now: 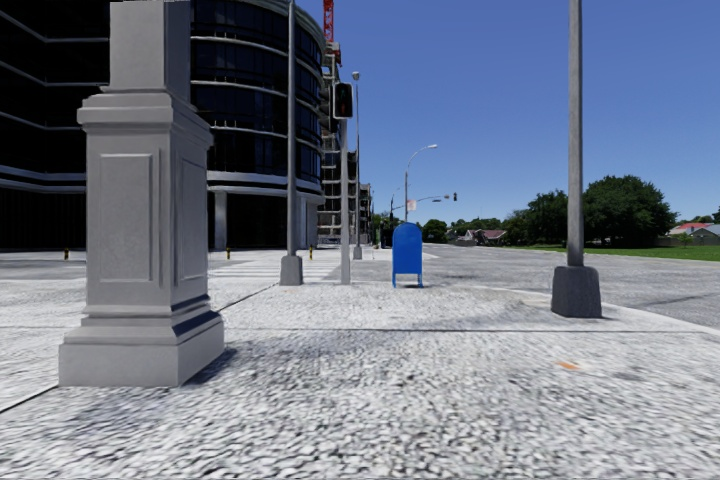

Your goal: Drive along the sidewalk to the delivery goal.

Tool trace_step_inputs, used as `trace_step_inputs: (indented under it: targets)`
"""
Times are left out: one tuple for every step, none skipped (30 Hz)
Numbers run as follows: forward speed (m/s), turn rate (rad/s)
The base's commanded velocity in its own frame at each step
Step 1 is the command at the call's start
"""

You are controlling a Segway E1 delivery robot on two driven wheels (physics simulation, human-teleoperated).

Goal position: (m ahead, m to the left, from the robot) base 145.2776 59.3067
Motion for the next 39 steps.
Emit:
trace_step_inputs:
  targets:
    - [2.0, 0.0]
    - [2.0, 0.0]
    - [2.0, 0.0]
    - [2.0, 0.0]
    - [2.0, 0.0]
    - [2.0, 0.0]
    - [2.0, 0.0]
    - [2.0, 0.08]
    - [2.0, 0.08]
    - [2.0, 0.1]
    - [2.0, 0.11]
    - [2.0, 0.11]
    - [2.0, 0.11]
    - [2.0, 0.11]
    - [2.0, 0.11]
    - [2.0, 0.11]
    - [2.0, 0.11]
    - [2.0, 0.08]
    - [2.0, 0.06]
    - [2.0, 0.04]
    - [2.0, 0.04]
    - [2.0, 0.03]
    - [1.98, 0.03]
    - [1.93, 0.03]
    - [1.93, 0.03]
    - [1.86, 0.05]
    - [1.79, 0.12]
    - [1.75, 0.22]
    - [1.75, 0.22]
    - [1.73, 0.39]
    - [1.73, 0.51]
    - [1.73, 0.56]
    - [1.73, 0.57]
    - [1.73, 0.57]
    - [1.73, 0.58]
    - [1.73, 0.58]
    - [1.72, 0.58]
    - [1.72, 0.58]
    - [1.63, 0.6]
